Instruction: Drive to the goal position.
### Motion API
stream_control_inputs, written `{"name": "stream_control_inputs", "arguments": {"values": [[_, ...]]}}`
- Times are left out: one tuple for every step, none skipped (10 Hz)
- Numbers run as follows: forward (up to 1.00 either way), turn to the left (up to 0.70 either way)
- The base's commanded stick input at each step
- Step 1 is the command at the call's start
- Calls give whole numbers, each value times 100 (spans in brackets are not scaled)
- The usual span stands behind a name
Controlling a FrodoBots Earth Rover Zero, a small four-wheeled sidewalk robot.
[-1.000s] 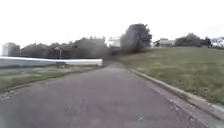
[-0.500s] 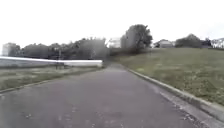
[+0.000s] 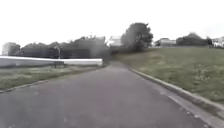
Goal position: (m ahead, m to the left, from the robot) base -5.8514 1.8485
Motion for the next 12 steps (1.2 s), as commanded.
{"name": "stream_control_inputs", "arguments": {"values": [[0,0],[0,0],[0,0],[-14,0],[-43,0],[0,0],[0,0],[0,0],[0,0],[0,0],[0,0],[0,0]]}}
